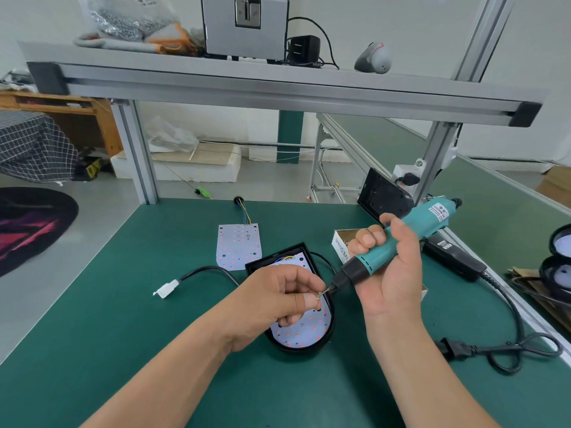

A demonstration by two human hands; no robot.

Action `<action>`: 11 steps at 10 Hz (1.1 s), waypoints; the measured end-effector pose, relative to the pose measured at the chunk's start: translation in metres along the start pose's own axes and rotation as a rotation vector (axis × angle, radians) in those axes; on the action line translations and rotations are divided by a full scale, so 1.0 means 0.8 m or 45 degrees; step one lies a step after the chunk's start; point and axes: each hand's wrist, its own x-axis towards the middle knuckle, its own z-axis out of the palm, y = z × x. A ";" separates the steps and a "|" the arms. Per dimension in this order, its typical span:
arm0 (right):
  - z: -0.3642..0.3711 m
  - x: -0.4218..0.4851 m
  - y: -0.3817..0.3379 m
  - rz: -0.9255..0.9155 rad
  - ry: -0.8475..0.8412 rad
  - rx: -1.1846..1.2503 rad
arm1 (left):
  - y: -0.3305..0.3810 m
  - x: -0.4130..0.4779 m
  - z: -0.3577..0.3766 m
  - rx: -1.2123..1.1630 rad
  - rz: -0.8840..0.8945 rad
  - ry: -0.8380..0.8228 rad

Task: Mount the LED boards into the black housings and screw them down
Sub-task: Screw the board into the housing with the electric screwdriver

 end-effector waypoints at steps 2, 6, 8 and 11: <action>-0.001 0.001 0.000 0.005 -0.012 -0.016 | -0.002 0.000 0.001 -0.017 -0.008 0.006; 0.000 0.001 -0.001 0.002 0.009 -0.002 | -0.001 0.001 0.002 -0.078 -0.007 0.008; -0.002 0.002 -0.001 -0.004 -0.025 -0.026 | -0.001 0.001 0.001 -0.045 0.001 0.014; 0.000 0.004 0.009 -0.055 0.010 -0.207 | -0.003 0.002 0.001 0.228 0.067 0.192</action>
